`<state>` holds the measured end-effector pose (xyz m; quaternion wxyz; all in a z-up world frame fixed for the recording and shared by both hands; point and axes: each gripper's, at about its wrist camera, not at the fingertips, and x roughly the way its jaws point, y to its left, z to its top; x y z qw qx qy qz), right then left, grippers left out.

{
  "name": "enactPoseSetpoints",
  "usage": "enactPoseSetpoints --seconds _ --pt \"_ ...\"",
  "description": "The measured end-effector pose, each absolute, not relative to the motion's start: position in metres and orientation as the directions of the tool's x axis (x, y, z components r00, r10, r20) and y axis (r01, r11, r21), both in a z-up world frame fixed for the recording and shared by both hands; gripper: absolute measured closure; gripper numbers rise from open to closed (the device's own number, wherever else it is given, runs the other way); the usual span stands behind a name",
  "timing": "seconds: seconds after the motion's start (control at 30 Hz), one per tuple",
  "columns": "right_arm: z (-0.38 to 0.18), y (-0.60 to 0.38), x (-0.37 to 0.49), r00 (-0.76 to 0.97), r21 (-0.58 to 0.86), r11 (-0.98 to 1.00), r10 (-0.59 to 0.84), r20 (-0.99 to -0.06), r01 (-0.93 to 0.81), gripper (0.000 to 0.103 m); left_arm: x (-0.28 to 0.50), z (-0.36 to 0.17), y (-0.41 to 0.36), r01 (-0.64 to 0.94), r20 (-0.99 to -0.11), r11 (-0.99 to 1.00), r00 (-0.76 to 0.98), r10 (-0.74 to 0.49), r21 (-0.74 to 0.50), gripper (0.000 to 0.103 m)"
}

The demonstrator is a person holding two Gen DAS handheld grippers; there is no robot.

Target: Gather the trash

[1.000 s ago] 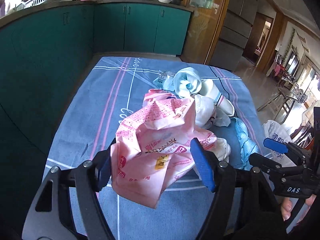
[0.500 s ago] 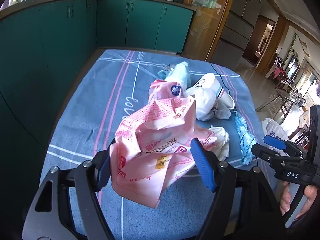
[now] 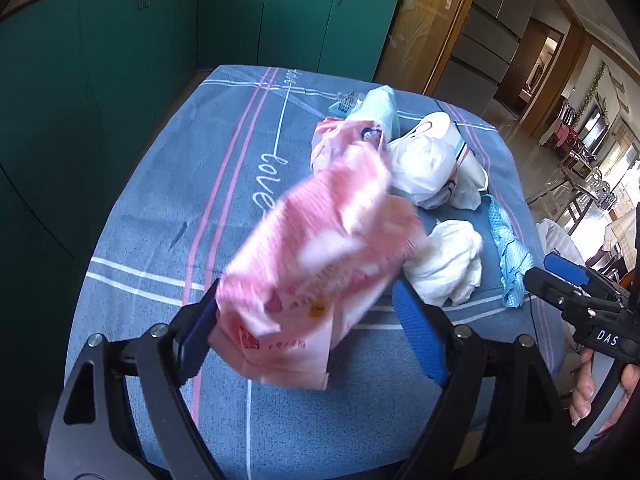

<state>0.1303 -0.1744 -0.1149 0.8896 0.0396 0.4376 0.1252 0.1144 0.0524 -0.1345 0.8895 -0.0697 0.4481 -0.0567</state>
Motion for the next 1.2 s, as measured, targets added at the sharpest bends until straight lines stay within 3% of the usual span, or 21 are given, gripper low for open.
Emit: enactPoseSetpoints --seconds 0.33,0.97,1.07,1.13,1.2 --pt "-0.120 -0.175 0.136 0.571 0.185 0.966 0.257 -0.780 -0.182 0.019 0.114 -0.133 0.066 0.009 -0.786 0.979 0.595 -0.170 -0.205 0.014" --pt "-0.128 -0.147 0.164 0.579 0.171 0.960 0.270 -0.769 -0.220 0.020 0.108 -0.144 0.055 0.067 -0.803 0.976 0.559 -0.210 -0.208 0.014" --pt "-0.131 -0.143 0.162 0.571 0.143 0.962 0.253 -0.781 -0.232 0.039 0.109 -0.147 0.051 0.076 -0.807 0.974 0.548 -0.220 -0.214 0.014" --pt "-0.137 -0.145 0.163 0.547 0.150 0.961 0.255 -0.797 -0.231 0.056 0.110 -0.149 0.047 0.083 -0.809 0.973 0.542 -0.225 -0.215 0.014" --pt "-0.142 -0.147 0.162 0.534 0.154 0.962 0.254 -0.807 -0.225 0.066 0.110 -0.149 0.044 0.093 -0.810 0.971 0.537 -0.235 -0.220 0.014"
